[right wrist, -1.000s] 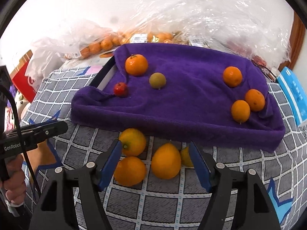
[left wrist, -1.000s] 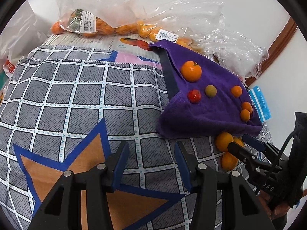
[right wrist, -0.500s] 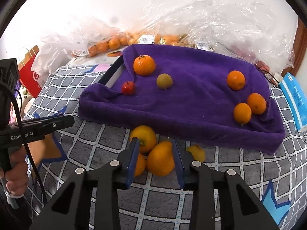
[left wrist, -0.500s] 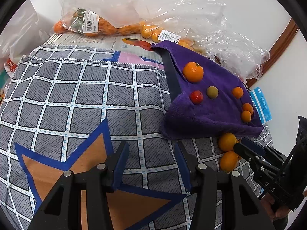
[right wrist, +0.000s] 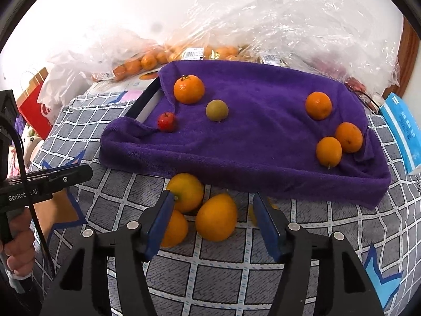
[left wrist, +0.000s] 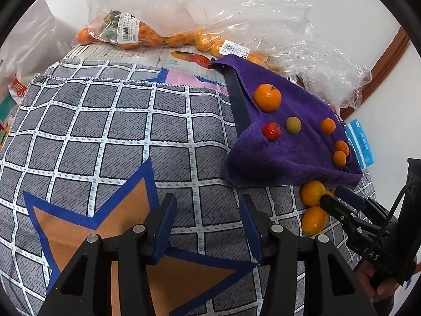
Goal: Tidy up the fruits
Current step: 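Withdraw both open tools from the towel toward the fruits on the cloth, then lower the right tool onto a yellow fruit and close it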
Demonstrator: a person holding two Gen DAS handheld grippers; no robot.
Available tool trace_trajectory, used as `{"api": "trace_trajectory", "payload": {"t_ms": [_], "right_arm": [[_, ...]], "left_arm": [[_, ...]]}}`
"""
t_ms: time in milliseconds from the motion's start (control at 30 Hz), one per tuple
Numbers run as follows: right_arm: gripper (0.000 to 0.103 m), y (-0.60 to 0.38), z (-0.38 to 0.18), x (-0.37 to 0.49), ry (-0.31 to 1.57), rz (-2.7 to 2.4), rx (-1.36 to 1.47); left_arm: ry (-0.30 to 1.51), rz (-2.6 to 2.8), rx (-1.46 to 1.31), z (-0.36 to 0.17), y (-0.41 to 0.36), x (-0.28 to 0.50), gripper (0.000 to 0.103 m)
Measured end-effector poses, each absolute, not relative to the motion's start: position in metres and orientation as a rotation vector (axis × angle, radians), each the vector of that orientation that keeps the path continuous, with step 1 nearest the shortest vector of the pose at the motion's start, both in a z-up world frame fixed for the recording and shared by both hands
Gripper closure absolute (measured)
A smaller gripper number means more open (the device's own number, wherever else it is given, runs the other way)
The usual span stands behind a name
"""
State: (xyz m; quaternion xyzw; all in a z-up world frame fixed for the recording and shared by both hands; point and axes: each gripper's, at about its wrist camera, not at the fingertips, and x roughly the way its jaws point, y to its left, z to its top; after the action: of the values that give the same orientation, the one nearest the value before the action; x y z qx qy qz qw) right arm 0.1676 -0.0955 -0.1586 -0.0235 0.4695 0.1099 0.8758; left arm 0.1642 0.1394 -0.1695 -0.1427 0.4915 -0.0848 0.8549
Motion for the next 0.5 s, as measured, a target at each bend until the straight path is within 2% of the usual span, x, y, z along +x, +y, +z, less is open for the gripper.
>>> {"api": "trace_trajectory", "payload": {"t_ms": [367, 500], "right_arm": [[0.051, -0.122, -0.158, 0.160, 1.016, 0.236, -0.017], [0.052, -0.134, -0.151, 0.155, 0.974, 0.217, -0.011]], "left_arm": [[1.037, -0.173, -0.256, -0.163, 0.122, 0.162, 0.056], [1.043, -0.180, -0.233, -0.161, 0.107, 0.162, 0.056]]}}
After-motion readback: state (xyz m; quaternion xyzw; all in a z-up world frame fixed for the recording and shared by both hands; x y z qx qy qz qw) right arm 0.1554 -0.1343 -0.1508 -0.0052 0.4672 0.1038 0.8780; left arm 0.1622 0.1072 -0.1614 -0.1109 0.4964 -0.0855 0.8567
